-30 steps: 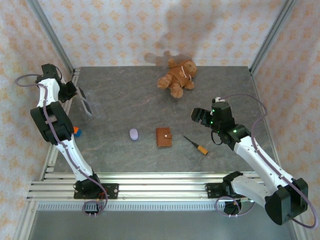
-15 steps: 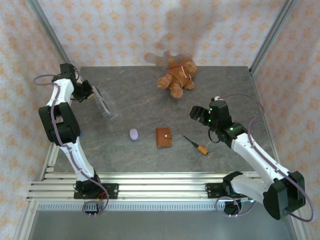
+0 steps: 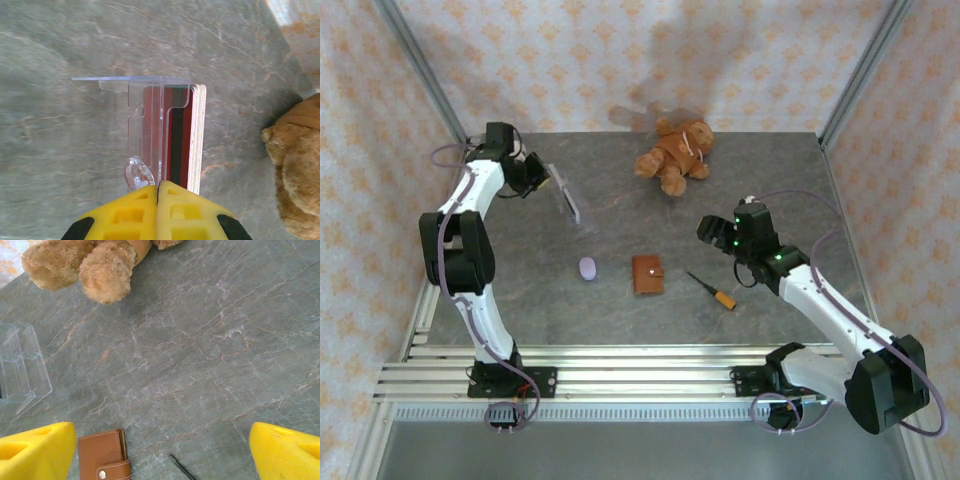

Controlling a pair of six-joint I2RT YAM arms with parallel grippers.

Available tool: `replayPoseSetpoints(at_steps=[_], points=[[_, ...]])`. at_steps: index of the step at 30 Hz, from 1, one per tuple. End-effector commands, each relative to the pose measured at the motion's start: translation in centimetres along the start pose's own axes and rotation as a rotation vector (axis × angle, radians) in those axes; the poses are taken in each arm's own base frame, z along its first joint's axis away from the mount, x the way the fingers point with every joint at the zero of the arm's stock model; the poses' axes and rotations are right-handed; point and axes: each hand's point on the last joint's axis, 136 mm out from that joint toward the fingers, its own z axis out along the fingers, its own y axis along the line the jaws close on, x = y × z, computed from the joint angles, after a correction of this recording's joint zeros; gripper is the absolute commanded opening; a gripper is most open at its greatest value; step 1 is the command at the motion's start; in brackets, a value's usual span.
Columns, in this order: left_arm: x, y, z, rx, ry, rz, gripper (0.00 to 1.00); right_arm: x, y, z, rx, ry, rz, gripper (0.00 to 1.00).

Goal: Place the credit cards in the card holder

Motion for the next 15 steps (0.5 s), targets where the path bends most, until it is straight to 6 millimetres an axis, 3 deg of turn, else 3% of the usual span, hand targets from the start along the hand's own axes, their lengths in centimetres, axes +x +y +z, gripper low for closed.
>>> replayPoseSetpoints(at_steps=[1, 6, 9, 15], points=[[-0.3, -4.5, -0.8, 0.110, -0.042, 0.021, 0.00, 0.8, -0.2, 0.4, 0.006, 0.016, 0.007, 0.90], [2.5, -6.5, 1.3, 0.130, 0.032, 0.065, 0.00, 1.1, -0.3, 0.4, 0.008, 0.025, 0.004, 0.90], [3.9, -6.3, 2.1, 0.131, 0.058, 0.071, 0.00, 1.1, -0.2, 0.5, 0.010, 0.035, -0.004, 0.90], [5.0, -6.3, 2.3, 0.170, 0.077, 0.067, 0.00, 1.0, 0.1, 0.6, 0.011, 0.044, -0.035, 0.90]])
